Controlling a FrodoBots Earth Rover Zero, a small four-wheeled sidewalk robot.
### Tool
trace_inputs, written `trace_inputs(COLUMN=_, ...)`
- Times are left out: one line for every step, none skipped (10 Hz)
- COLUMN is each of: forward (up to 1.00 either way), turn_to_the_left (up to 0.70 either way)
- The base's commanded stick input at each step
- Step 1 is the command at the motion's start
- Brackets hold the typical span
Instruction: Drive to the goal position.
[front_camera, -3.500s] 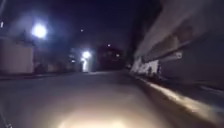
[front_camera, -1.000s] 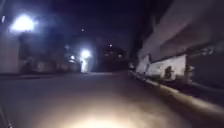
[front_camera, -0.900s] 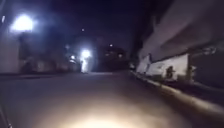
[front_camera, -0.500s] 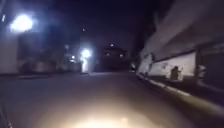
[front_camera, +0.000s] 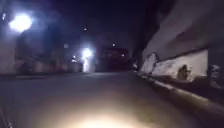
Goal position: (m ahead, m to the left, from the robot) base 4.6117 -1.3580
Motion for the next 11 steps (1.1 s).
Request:
trace_inputs(forward=0.7, turn_to_the_left=0.02)
trace_inputs(forward=0.7, turn_to_the_left=0.02)
trace_inputs(forward=0.7, turn_to_the_left=0.02)
trace_inputs(forward=0.7, turn_to_the_left=0.02)
trace_inputs(forward=0.7, turn_to_the_left=0.02)
trace_inputs(forward=0.7, turn_to_the_left=0.02)
trace_inputs(forward=0.7, turn_to_the_left=0.02)
trace_inputs(forward=0.7, turn_to_the_left=0.02)
trace_inputs(forward=0.7, turn_to_the_left=0.02)
trace_inputs(forward=0.7, turn_to_the_left=0.02)
trace_inputs(forward=0.7, turn_to_the_left=0.02)
